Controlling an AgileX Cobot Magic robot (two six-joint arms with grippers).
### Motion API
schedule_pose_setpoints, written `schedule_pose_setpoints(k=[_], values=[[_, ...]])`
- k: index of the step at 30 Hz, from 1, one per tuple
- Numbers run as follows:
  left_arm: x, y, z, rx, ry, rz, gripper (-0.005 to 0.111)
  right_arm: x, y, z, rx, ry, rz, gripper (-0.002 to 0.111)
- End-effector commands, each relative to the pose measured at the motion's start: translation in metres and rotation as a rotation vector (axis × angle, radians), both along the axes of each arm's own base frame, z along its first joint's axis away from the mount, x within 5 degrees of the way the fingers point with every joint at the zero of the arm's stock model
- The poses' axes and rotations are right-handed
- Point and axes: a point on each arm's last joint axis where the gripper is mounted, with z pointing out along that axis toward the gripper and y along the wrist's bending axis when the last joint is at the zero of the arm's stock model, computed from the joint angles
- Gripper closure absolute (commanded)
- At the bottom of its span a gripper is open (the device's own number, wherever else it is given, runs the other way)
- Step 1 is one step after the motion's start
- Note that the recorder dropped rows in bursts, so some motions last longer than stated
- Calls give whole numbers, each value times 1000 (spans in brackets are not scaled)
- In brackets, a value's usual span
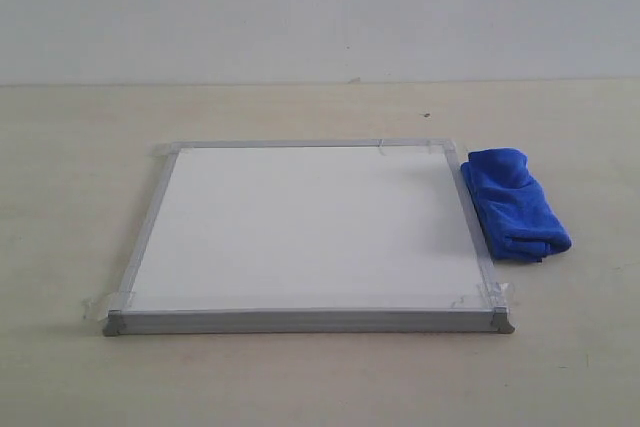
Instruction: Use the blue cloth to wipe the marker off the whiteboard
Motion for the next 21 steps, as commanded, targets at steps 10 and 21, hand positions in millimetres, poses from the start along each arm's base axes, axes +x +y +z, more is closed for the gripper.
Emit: schedule_pose_setpoints(k=[10,21], values=[[0,0,2,1,-15,2,102,-10,-3,-22,50,188,-50,109],[0,0,2,1,-15,2,102,-9,0,-22,-5,195,-4,109]])
